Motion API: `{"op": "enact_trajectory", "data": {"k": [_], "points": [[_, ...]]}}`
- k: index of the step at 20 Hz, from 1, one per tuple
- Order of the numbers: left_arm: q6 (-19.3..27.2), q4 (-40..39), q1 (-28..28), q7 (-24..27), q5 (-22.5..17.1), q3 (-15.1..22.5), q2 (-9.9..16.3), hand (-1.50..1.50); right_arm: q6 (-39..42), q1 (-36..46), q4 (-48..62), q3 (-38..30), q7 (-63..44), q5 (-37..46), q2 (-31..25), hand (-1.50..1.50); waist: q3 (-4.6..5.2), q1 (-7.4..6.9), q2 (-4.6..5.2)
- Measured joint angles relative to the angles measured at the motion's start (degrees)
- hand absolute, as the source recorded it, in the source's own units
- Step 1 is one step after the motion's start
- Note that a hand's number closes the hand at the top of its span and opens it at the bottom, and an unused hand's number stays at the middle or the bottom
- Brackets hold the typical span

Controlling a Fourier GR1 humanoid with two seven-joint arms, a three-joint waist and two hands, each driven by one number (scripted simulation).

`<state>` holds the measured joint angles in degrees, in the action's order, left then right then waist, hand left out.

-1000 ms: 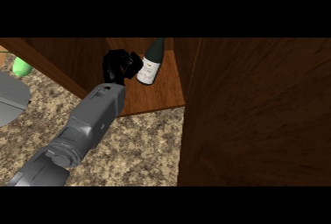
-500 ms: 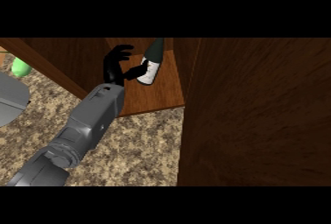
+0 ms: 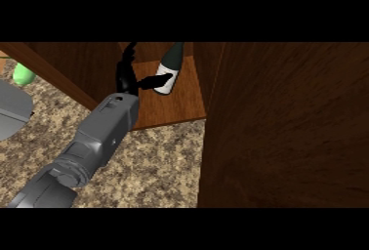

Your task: Pick up the wine, place it into the cabinet and close the cabinet

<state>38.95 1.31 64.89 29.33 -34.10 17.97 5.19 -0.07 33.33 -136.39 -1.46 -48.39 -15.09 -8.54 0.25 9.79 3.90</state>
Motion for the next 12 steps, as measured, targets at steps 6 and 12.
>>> {"op": "enact_trajectory", "data": {"k": [6,12], "points": [[-5.48,0.99,-0.01,0.88,0.92,1.0,-0.53,-1.5,-0.15,0.4,0.06,0.09,-0.32,0.03,-0.08,-1.5,0.43,-0.81,-0.14],[-17.18,4.78,-0.82,5.32,0.26,0.29,-1.32,-1.5,-1.26,0.42,-0.07,-0.58,-1.55,0.15,-0.42,-1.5,0.44,-2.71,-1.08]]}}
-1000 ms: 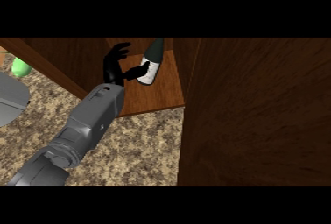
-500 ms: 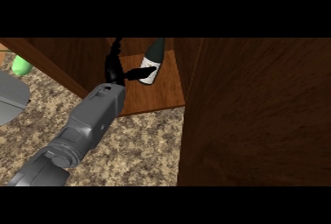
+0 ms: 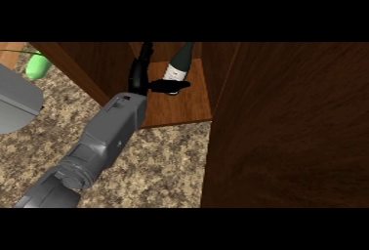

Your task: Pick up the wine, place it into the cabinet and close the cabinet

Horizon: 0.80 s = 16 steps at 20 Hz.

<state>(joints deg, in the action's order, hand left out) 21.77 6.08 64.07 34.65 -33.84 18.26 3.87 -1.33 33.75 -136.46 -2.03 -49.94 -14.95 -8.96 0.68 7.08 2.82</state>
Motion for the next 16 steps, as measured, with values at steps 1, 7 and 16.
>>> {"op": "enact_trajectory", "data": {"k": [1,7,16], "points": [[-2.12,0.87,-0.14,1.15,-0.44,-0.47,-0.27,-1.5,-0.31,-0.03,-0.06,-0.12,-0.53,0.03,-0.15,-1.5,-0.02,-0.35,-0.23],[-12.41,4.43,0.06,5.02,-3.56,-3.9,-1.72,-1.5,-1.07,-0.75,-0.24,-1.48,-1.1,0.26,-1.08,-1.5,-0.19,-2.58,-1.14],[-15.9,12.5,-2.02,1.45,-2.25,-3.24,-3.29,-1.5,-2.56,-0.91,-0.47,-2.26,-2.83,1.26,-2.86,-1.5,-0.52,-6.46,-2.79]]}}
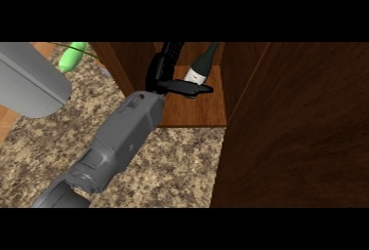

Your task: Pick up the wine, place it into the cabinet and close the cabinet

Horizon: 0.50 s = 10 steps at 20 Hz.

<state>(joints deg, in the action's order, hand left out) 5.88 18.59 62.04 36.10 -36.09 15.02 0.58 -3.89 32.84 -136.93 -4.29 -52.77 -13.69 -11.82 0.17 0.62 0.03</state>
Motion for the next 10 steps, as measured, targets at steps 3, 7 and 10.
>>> {"op": "enact_trajectory", "data": {"k": [3,7,10], "points": [[1.13,6.09,-2.79,-1.69,1.1,1.26,0.29,-1.5,-1.01,0.46,-0.35,0.92,-1.11,0.74,-0.34,-1.5,-0.08,-0.92,-0.46],[4.12,16.12,-6.68,-5.86,2.62,4.68,-0.04,-1.5,-1.7,1.18,-0.52,0.52,-1.93,1.07,-1.13,-1.5,-0.13,-1.58,-0.87],[7.38,25.08,-10.11,-9.38,3.74,7.44,-0.16,-1.5,-1.86,1.49,-0.29,0.79,-1.92,1.29,-1.22,-1.5,-0.17,-1.85,-0.92]]}}
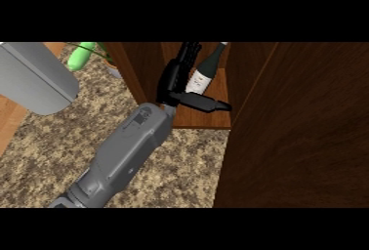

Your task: Pick up the wine, place it into the cabinet and close the cabinet

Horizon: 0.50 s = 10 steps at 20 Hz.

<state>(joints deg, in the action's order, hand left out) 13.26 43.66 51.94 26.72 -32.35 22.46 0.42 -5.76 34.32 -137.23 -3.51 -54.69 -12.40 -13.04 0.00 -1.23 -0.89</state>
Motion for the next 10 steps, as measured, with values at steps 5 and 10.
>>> {"op": "enact_trajectory", "data": {"k": [5,10], "points": [[8.54,15.6,-6.51,-6.56,0.18,6.28,-0.23,-1.5,-0.37,0.65,0.03,0.28,0.12,0.11,0.07,-1.5,0.0,0.25,0.14],[18.03,28.63,-14.61,-9.77,2.1,12.29,0.76,-1.5,-1.08,0.29,-0.43,1.65,-0.07,0.5,0.35,-1.5,-0.05,0.44,0.36]]}}
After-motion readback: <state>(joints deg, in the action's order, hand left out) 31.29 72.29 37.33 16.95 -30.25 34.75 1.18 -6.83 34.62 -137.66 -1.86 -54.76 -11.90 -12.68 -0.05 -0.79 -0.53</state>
